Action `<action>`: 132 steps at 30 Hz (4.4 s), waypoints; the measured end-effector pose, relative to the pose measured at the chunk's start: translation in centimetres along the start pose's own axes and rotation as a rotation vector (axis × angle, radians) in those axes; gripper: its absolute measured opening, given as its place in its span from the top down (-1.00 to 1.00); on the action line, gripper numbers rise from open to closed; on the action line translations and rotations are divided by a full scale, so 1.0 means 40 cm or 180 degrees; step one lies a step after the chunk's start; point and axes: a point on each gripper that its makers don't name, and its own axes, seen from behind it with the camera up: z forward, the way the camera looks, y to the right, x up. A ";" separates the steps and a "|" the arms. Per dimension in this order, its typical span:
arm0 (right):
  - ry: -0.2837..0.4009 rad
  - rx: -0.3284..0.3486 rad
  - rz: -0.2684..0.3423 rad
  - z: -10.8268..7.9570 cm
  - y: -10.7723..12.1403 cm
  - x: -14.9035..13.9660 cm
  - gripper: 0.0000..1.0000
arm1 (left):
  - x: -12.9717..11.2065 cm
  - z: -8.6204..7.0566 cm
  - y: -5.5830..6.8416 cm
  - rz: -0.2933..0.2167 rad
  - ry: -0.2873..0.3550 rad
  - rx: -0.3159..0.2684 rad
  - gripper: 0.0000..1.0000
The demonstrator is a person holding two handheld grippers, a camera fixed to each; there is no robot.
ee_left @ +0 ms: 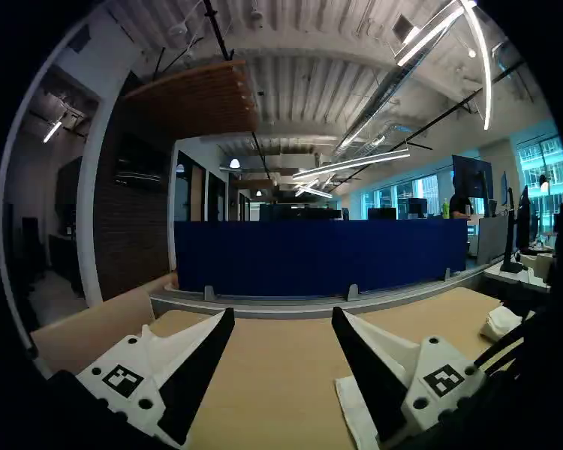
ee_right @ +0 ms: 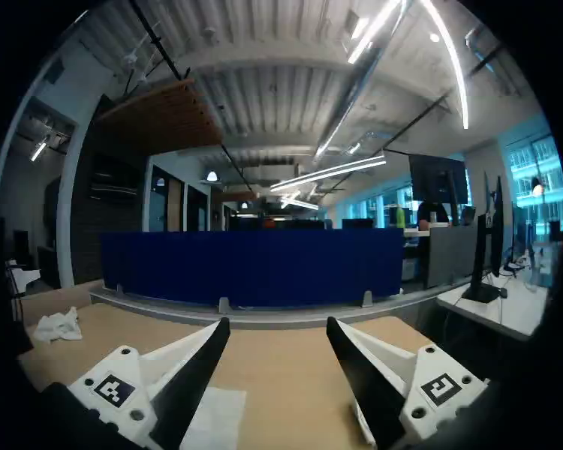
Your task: Fold towel
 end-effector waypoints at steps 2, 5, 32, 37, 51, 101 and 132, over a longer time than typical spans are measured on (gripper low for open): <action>-0.0011 -0.0019 -0.0021 -0.005 0.011 0.035 -0.99 | 0.035 -0.005 0.008 0.0007 0.0008 -0.0005 -0.93; 0.0003 -0.0051 -0.0048 -0.009 0.028 0.077 -1.00 | 0.072 -0.009 0.019 0.0001 0.0002 -0.0028 -0.93; -0.1104 0.1615 -0.0407 -0.038 -0.210 -0.002 -1.00 | -0.048 -0.053 0.242 0.0215 -0.1131 -0.1596 -0.93; -0.1234 0.1664 -0.0470 -0.041 -0.219 -0.060 -1.00 | -0.105 -0.059 0.254 0.0332 -0.1224 -0.1679 -0.93; -0.1646 0.1766 -0.0625 -0.083 -0.236 -0.313 -1.00 | -0.335 -0.118 0.314 0.0560 -0.1639 -0.1935 -0.93; -0.2831 0.1786 -0.0746 -0.284 -0.199 -0.802 0.15 | -0.801 -0.264 0.381 0.0713 -0.2822 -0.1993 -0.37; -0.2788 0.1773 -0.0802 -0.286 -0.204 -0.802 0.74 | -0.806 -0.226 0.346 0.0535 -0.2901 -0.1625 0.69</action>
